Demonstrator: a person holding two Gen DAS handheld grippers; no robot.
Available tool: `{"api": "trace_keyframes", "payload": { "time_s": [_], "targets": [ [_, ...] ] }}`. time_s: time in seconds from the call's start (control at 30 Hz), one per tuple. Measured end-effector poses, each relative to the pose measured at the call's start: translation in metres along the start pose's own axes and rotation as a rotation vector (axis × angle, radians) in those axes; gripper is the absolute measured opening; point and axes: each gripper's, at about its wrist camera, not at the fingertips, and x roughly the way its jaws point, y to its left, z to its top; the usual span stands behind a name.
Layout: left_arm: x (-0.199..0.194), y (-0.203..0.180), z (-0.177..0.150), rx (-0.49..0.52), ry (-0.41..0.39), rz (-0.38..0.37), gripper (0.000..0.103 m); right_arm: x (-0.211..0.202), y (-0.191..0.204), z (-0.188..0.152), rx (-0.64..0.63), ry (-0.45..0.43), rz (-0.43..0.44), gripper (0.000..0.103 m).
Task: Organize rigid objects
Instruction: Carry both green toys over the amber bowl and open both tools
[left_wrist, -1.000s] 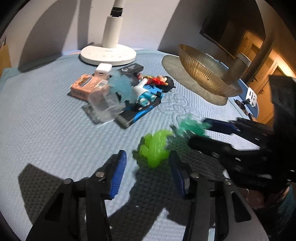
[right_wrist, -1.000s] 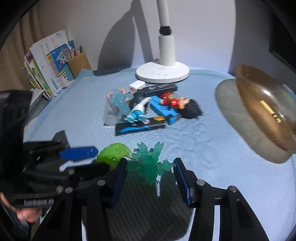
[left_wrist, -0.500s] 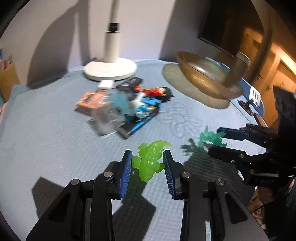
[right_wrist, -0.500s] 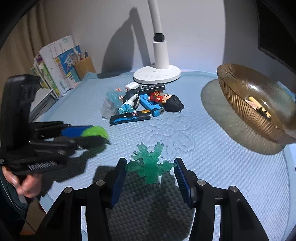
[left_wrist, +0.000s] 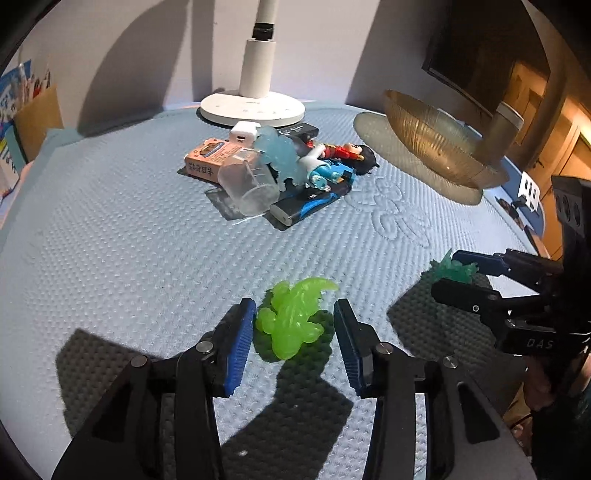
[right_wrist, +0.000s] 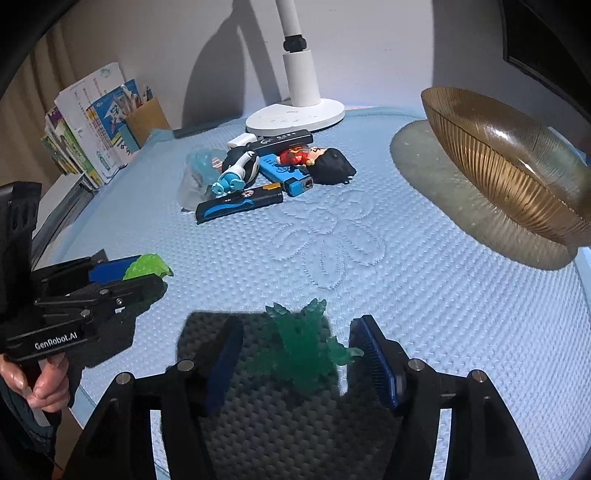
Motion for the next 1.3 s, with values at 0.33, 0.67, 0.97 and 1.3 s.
{"api": "trace_keyframes", "payload": {
  "time_s": [0.33, 0.67, 0.97, 1.3],
  "targets": [
    [-0.028, -0.026, 0.007, 0.028, -0.101, 0.023, 0.031, -0.040, 0.006, -0.010, -0.041, -0.137, -0.160, 0.048],
    [-0.076, -0.102, 0.091, 0.182, -0.334, -0.023, 0.031, -0.131, -0.077, 0.040, 0.110, -0.308, -0.418, 0.048],
    [0.019, -0.171, 0.191, 0.174, -0.233, -0.172, 0.031, -0.109, -0.190, 0.085, 0.392, -0.227, -0.396, 0.048],
    [0.095, -0.184, 0.199, 0.095, -0.093, -0.198, 0.079, -0.072, -0.217, 0.076, 0.427, -0.130, -0.379, 0.055]
  ]
}}
